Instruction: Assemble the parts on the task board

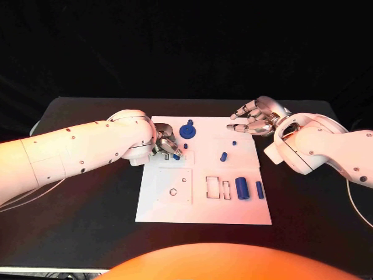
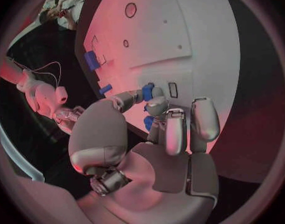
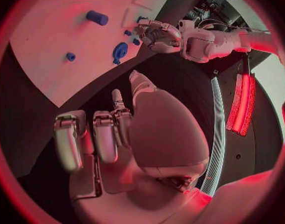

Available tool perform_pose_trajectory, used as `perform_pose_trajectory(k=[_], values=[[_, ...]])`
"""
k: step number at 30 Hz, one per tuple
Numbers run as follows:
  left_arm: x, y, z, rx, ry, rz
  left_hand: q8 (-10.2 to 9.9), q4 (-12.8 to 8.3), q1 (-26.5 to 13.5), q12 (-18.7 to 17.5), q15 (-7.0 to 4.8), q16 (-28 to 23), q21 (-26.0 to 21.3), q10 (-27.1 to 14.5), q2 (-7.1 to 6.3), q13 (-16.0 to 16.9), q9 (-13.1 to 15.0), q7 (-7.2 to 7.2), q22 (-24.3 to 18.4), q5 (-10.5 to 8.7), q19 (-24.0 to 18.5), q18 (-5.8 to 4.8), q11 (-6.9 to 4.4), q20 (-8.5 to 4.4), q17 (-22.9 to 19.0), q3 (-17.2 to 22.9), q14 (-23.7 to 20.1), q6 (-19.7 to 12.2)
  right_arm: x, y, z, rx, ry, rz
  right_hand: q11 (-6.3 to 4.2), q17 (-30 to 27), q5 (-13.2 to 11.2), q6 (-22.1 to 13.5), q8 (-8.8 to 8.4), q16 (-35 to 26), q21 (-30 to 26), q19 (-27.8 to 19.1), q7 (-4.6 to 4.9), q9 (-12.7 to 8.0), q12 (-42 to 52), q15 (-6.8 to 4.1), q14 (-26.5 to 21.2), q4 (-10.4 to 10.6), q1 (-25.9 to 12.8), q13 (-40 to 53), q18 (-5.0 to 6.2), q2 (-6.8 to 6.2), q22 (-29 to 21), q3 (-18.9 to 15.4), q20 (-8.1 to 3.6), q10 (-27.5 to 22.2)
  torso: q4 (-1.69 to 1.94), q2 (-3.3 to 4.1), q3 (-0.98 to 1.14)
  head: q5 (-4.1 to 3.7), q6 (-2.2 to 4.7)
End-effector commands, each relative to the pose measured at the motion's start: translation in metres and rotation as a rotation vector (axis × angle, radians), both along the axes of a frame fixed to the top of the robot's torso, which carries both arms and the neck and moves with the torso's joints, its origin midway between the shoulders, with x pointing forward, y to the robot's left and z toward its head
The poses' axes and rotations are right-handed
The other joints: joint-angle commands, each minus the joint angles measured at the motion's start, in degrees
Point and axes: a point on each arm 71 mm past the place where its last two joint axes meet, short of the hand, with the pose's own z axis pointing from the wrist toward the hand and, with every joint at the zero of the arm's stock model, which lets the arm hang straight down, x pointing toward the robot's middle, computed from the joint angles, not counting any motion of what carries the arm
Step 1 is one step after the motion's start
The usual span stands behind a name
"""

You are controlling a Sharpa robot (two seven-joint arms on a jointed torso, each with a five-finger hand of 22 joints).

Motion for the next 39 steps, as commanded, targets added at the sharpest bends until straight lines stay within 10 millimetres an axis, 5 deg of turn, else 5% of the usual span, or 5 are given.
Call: perform_pose_trajectory(k=[1, 39], values=[[-0.0035, 0.0003, -0.0067, 0.019, 0.04, -0.016, -0.28, -0.59, -0.27, 0.2, -0.51, 0.11, 0.11, 0.09, 0.42, -0.12, 0.57, -1.72, 0.0, -0.19, 0.21, -0.88, -0.17, -0.14, 9.23, 0.21, 4.61, 1.81, -0.0002, 0.0007, 0.0005, -0.006, -0.011, 0.011, -0.11, 14.44, -0.32, 0.25, 0.26, -0.08, 0.26, 5.9, -0.03, -0.07, -0.35, -0.26, 5.72, -0.02, -0.65, 8.18, -0.38, -0.07, 15.07, 0.25, -0.24, -0.52, 0.03, -0.01, -0.01, -0.01, 0.0], [-0.002, 0.002, -0.0077, 0.031, 0.051, -0.021, -1.26, 5.98, -3.94, 0.46, -0.35, 0.21, -0.1, -0.1, 1.12, -0.43, 0.71, -1.62, 0.01, -0.27, 0.19, -0.89, -0.02, 0.0, 9.32, -7.77, 4.64, 2.92, -0.0004, -0.0006, 0.0012, -0.003, -0.018, 0.002, -0.13, 13.82, -1.08, 0.13, 0.47, -0.37, -0.29, 5.63, -0.06, -0.13, -0.82, -0.29, 5.56, 0.05, -1.57, 7.79, -0.24, -0.12, 14.76, 0.09, -0.27, -0.87, 0.05, 0.03, 0.01, -0.34, -0.3]])
